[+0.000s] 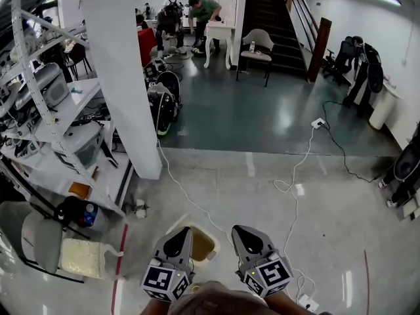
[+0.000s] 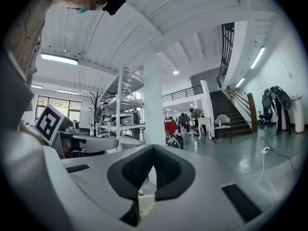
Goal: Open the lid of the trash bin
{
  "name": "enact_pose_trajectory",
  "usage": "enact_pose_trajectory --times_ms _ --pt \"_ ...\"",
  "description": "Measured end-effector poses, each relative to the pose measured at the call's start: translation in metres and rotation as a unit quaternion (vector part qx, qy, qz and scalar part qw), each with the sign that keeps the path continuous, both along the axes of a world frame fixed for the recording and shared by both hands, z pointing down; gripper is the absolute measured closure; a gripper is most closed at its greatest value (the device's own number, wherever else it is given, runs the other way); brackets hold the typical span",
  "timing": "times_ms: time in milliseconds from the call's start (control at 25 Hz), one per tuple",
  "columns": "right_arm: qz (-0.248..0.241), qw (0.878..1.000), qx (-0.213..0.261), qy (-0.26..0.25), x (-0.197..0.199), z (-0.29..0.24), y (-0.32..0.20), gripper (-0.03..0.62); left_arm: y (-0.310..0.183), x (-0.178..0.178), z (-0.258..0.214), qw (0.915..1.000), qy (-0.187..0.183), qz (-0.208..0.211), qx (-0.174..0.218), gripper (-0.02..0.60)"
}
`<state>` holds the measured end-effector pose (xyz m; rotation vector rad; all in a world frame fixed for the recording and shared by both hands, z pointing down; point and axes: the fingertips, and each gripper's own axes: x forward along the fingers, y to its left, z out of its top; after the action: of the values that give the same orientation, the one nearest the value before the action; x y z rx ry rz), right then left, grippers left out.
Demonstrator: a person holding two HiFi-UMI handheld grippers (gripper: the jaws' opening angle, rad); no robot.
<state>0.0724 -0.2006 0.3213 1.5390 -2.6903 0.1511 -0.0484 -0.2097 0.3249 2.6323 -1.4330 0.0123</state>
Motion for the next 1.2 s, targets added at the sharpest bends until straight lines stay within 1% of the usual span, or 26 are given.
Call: enact_pose_trajectory --times_ms 280,680,1200 --pt "-0.016 1.000 0.014 0.007 -0.005 -0.007 -0.002 0.585 0.000 -0.004 -0.004 0.9998 -0.012 -0.010 0.011 0.591" --pt "-0.042 0.999 0.023 0.023 -0.016 -0.010 0.001 0.586 0.001 -0.004 -0.003 0.9998 -0.014 -0.014 0.010 0.591" --pt "-0.039 0.999 0.015 0.013 -0.011 -0.006 0.002 0.586 0.007 -0.008 0.000 0.9996 -0.016 -0.022 -0.001 0.591"
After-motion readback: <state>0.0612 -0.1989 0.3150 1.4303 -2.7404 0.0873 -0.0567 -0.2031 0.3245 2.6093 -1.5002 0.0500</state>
